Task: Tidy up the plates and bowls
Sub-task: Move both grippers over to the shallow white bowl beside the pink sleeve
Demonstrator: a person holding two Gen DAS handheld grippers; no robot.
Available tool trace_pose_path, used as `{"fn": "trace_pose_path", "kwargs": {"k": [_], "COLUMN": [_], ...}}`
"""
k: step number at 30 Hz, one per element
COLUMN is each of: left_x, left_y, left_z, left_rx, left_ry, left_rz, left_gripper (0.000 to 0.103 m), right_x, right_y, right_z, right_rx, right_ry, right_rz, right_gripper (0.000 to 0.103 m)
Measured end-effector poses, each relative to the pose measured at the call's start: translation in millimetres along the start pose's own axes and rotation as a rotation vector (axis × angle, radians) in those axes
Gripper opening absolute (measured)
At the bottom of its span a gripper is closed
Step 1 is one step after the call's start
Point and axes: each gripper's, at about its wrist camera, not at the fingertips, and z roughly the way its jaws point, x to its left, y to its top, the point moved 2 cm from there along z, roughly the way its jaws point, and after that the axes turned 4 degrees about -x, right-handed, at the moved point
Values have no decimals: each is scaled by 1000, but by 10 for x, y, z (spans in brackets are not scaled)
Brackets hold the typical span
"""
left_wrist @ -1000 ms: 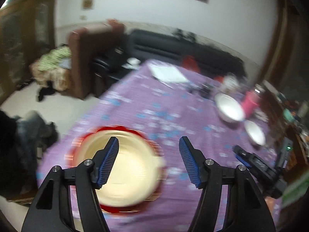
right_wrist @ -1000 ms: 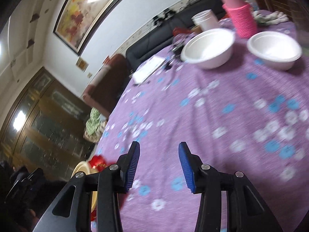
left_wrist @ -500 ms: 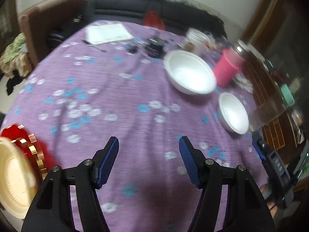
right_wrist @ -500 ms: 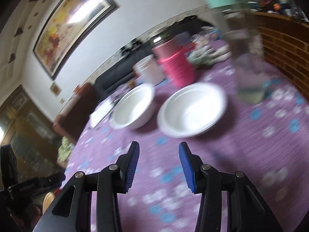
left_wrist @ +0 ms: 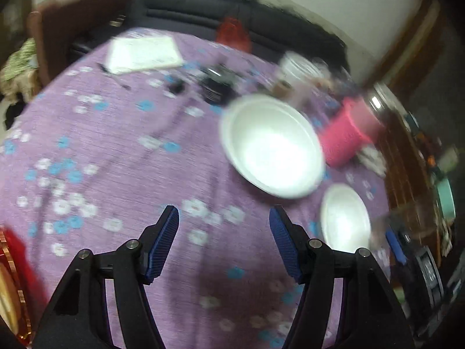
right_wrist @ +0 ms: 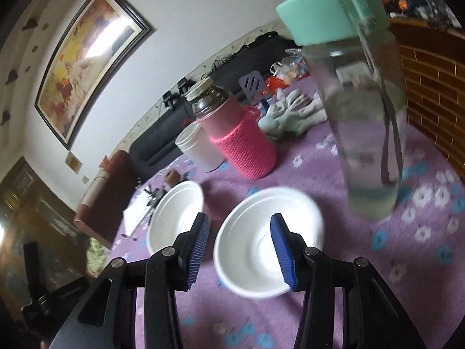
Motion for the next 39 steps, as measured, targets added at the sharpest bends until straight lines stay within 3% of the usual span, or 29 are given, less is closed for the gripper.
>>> {"fn": "trace_pose_path", "kwargs": {"k": [4,8,11,17,25,32,39], "left_x": [-365,-468,-519,-616,-752,-818,-786], "left_y": [-194,-283,-264,-176,-209,-221,-124], "left_z": [306,551,591,741,870,961,820], "left_rx": [53,115,109,110,127,122,134], "left_ry": [17,21,9,15,-1,29,-117], "left_rz": [114,101,72,20,-12,-11,-53], "left_gripper": [64,64,64,64,64,64,63], "right_x": [-131,-299,-401,-601,-721,-780,-771], "right_y": [21,-10,-51,-156,-130,-173,-187], "right_z": [-21,112,219,408,438,500,533], "right_rx": [-48,12,47,124,137,176,179], "right_ry": [-146,-166,-184,-164,-118,-93,-68], "right_rz": [-79,-27,-2,102,190,224,242], "right_gripper": [49,49,49,49,49,49,49]}}
